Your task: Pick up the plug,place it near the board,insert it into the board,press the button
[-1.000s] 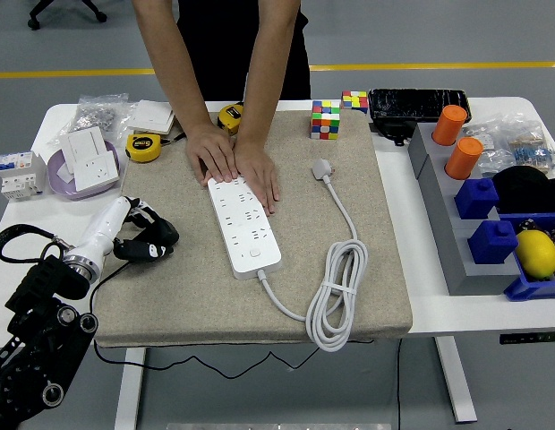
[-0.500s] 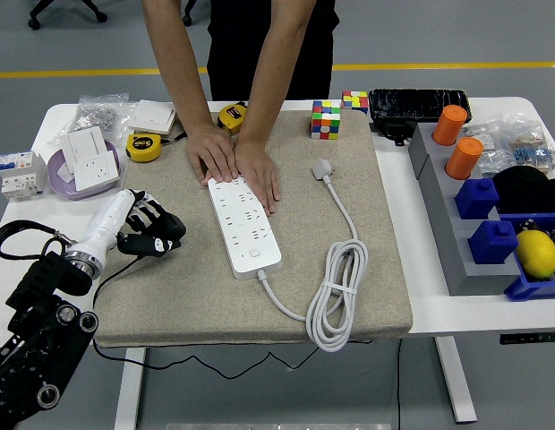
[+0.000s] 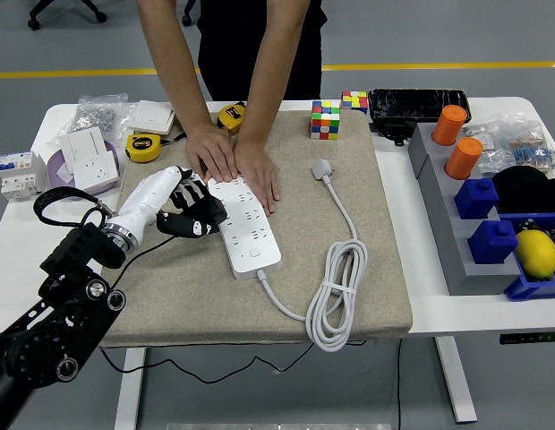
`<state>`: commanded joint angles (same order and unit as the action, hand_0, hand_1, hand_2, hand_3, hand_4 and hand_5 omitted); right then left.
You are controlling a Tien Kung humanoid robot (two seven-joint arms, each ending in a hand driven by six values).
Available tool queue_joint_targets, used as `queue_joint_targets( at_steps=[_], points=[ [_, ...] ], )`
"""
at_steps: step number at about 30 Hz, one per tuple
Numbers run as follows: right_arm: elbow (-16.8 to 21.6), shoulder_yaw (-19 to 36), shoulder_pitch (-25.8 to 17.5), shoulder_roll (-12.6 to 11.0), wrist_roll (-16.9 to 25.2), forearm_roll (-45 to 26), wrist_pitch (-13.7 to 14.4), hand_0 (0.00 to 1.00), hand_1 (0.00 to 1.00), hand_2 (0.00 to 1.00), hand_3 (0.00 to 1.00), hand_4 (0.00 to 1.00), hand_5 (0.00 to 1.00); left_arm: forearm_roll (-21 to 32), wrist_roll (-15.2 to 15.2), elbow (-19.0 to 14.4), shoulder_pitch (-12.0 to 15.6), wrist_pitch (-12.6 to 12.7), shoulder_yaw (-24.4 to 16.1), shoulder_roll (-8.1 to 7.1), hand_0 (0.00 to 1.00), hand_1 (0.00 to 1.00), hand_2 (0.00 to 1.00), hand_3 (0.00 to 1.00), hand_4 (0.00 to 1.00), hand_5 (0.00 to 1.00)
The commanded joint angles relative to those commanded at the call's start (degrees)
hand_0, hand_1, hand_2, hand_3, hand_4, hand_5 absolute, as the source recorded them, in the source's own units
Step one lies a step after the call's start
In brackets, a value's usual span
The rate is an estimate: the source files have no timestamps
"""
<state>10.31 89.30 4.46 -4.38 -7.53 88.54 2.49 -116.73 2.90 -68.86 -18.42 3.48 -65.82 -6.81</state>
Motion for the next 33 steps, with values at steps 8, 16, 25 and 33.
queue_joint_targets(
  at_steps=[8, 16, 25, 33],
  points=[
    [0.0, -0.2, 0.2, -0.1, 0.0, -0.3, 0.1, 0.829, 0.723, 0.72, 0.762, 0.998, 0.987, -0.5, -1.1, 4.9, -4.3, 1.3, 4.9, 0.34, 0.343, 0.194, 0.219, 0.262, 0.841, 0.043],
    [0.0, 0.4, 0.1, 0.0, 0.0, 0.2, 0.0, 0.83, 0.722, 0.719, 0.762, 0.998, 0.988, -1.5, -1.7, 7.5, -4.7, 1.9, 3.9, -0.17, 0.35, 0.193, 0.224, 0.28, 0.839, 0.042],
    [0.0, -0.1, 0.5, -0.2, 0.2, -0.5, 0.1, 0.829, 0.722, 0.719, 0.762, 0.998, 0.988, -1.2, -1.6, 7.1, -5.3, 0.9, 4.8, -1.33, 0.351, 0.195, 0.224, 0.28, 0.838, 0.041],
    [0.0, 0.4, 0.4, -0.2, 0.1, 0.0, 0.0, 0.83, 0.722, 0.719, 0.762, 0.998, 0.99, -0.8, -1.7, 7.2, -5.5, 0.2, 6.0, -2.09, 0.351, 0.196, 0.226, 0.282, 0.837, 0.036]
  ],
)
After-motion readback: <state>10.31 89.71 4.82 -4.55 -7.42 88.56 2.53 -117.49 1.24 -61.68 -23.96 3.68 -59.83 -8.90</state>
